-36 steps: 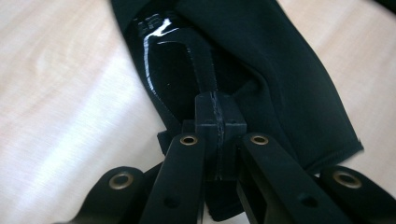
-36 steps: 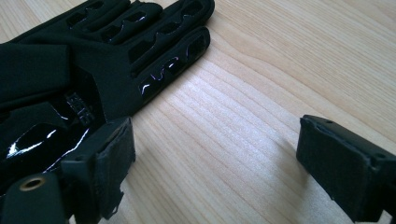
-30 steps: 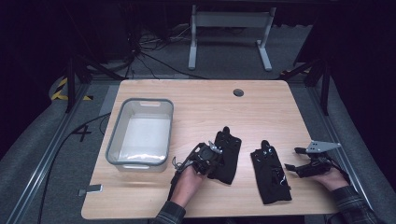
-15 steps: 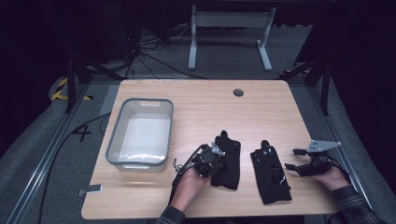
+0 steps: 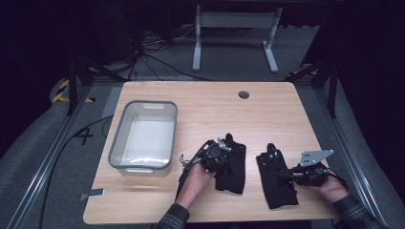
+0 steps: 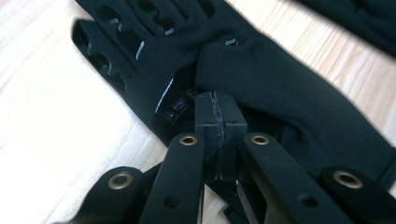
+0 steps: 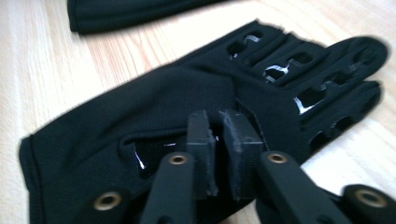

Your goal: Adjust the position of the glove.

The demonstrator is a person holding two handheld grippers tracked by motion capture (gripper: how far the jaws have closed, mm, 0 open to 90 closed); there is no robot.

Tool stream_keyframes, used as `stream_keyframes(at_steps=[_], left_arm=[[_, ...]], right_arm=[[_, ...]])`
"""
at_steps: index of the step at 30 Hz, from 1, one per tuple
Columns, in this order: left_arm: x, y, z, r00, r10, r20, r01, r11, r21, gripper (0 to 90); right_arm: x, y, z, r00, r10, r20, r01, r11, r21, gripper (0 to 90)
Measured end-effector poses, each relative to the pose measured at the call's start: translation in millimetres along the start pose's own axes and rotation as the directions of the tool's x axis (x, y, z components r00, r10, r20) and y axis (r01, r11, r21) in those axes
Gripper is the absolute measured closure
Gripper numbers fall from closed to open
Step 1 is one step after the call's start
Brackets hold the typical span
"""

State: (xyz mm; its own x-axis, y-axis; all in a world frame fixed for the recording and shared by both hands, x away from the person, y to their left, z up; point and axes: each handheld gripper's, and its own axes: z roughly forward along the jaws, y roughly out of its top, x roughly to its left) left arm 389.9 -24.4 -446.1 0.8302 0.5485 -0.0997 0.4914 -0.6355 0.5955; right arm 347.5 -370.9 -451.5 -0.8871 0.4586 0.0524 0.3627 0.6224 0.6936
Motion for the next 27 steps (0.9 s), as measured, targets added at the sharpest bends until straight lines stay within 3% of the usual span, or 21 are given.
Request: stream_keyframes(at_steps=[3, 15, 20, 27], left_arm=[[-2.3, -0.7, 2.5, 0.9999, 0.012, -0.005, -0.012, 0.9998, 0.018, 89.5], [-16.1, -10.7, -2.3, 0.9997, 0.021, 0.012, -0.022, 0.9995, 0.024, 89.7], [-21.4, -9.4, -1.5, 0.9991, 0.041, 0.015, -0.041, 0.9987, 0.032, 89.7], [-24.6, -8.0, 1.2, 0.9994, 0.031, 0.016, -0.031, 0.9994, 0.018, 89.6]], right_arm=[[-0.9, 1.1, 4.0, 1.0000, -0.008, 0.001, 0.008, 1.000, 0.011, 89.2], [-8.7, 20.2, 21.7, 0.9981, 0.006, 0.061, -0.007, 1.000, 0.013, 89.7], [-9.7, 24.1, 25.3, 0.9975, 0.009, 0.071, -0.010, 1.000, 0.015, 89.7], [-7.5, 29.4, 29.6, 0.9971, -0.003, 0.076, 0.001, 1.000, 0.023, 89.6]])
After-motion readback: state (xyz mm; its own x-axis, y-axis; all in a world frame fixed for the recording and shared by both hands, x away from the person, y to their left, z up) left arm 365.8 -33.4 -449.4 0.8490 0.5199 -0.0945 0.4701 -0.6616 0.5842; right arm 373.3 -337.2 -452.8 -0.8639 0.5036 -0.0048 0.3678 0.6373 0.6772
